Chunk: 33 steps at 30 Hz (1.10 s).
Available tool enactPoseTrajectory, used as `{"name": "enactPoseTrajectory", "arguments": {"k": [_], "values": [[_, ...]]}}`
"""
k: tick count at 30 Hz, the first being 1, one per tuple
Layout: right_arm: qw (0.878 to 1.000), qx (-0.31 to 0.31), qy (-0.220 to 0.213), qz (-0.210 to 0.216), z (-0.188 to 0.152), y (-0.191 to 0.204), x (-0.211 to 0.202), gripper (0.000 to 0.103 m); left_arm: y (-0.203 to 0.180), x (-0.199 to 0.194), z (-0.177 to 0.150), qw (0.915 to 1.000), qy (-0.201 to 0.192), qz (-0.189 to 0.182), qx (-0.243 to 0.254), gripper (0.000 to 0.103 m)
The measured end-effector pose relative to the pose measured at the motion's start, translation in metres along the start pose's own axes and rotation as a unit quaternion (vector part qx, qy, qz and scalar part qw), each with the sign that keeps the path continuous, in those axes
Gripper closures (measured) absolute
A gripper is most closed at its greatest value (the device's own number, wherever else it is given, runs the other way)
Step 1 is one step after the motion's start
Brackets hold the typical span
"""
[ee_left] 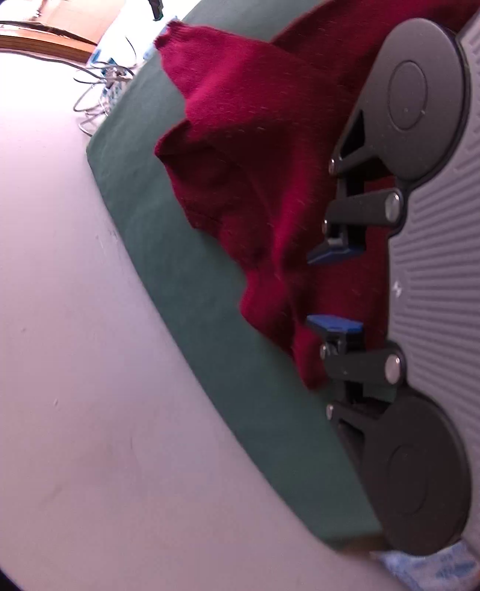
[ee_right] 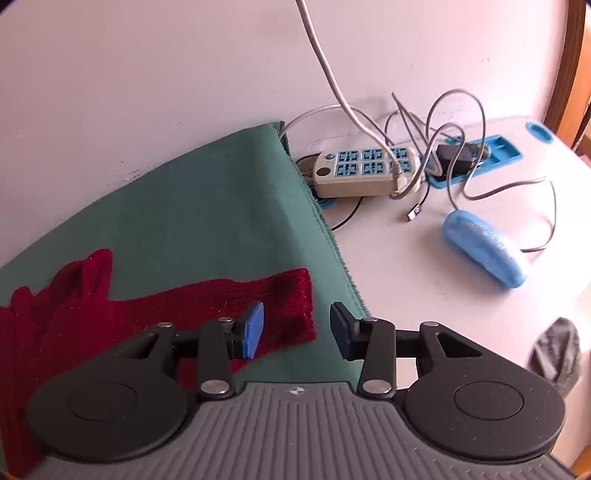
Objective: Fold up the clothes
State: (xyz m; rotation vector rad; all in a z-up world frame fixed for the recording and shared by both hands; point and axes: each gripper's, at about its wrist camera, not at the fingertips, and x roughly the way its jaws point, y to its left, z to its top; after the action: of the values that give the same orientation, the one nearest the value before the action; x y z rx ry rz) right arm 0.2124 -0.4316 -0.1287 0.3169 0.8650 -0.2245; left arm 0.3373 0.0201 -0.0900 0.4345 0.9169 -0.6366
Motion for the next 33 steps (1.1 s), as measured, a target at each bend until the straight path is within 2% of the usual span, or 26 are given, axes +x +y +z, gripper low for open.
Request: {"name": "enactPoseTrajectory", "arguments": {"k": [2, 4, 8, 10, 12, 16, 17, 23, 24, 25, 27, 29, 33], "values": [[1.000, -0.001, -0.002, 0.004, -0.002, -0.001, 0.013, 0.060, 0.002, 0.011, 0.006, 0.9997, 0.004, -0.023, -0.004, 0.071], [1.000, -0.002, -0.005, 0.008, -0.003, -0.002, 0.026, 0.060, 0.003, 0.025, 0.010, 0.9995, 0.009, -0.030, 0.004, 0.069], [0.999, -0.041, -0.018, -0.001, -0.009, 0.011, 0.040, 0.061, 0.007, 0.040, 0.009, 0.9987, 0.021, -0.038, 0.027, 0.066], [0.998, -0.055, -0.031, -0.013, -0.013, 0.018, 0.042, 0.084, 0.009, 0.048, 0.008, 0.9973, 0.033, -0.054, 0.035, 0.066], [0.997, -0.062, -0.039, -0.010, -0.015, 0.021, 0.043, 0.099, 0.009, 0.050, 0.006, 0.9971, 0.031, -0.057, 0.041, 0.064], [0.995, -0.070, -0.068, -0.006, -0.013, 0.023, 0.032, 0.100, 0.012, 0.056, 0.005, 0.9976, 0.028, -0.053, 0.036, 0.056], [0.995, -0.063, -0.079, 0.000, -0.010, 0.022, 0.025, 0.100, 0.013, 0.059, 0.004, 0.9978, 0.030, -0.050, 0.033, 0.051], [0.988, -0.024, -0.142, 0.059, 0.007, 0.021, -0.027, 0.100, 0.011, 0.061, 0.002, 0.9979, 0.021, -0.051, 0.034, 0.050], [0.986, -0.023, -0.152, 0.070, 0.010, 0.024, -0.038, 0.100, 0.012, 0.059, 0.003, 0.9976, 0.022, -0.055, 0.036, 0.053], [0.983, -0.024, -0.160, 0.081, 0.012, 0.028, -0.049, 0.100, 0.013, 0.052, 0.004, 0.9971, 0.015, -0.064, 0.039, 0.065], [0.979, -0.027, -0.173, 0.101, 0.015, 0.036, -0.068, 0.100, 0.014, 0.037, 0.005, 0.9955, 0.000, -0.081, 0.049, 0.073], [0.977, -0.032, -0.177, 0.115, 0.016, 0.046, -0.081, 0.100, 0.012, 0.031, 0.004, 0.9942, 0.000, -0.091, 0.058, 0.095], [0.973, -0.030, -0.180, 0.141, 0.017, 0.064, -0.101, 0.100, 0.002, 0.034, -0.001, 0.9932, 0.010, -0.085, 0.079, 0.101]]}}
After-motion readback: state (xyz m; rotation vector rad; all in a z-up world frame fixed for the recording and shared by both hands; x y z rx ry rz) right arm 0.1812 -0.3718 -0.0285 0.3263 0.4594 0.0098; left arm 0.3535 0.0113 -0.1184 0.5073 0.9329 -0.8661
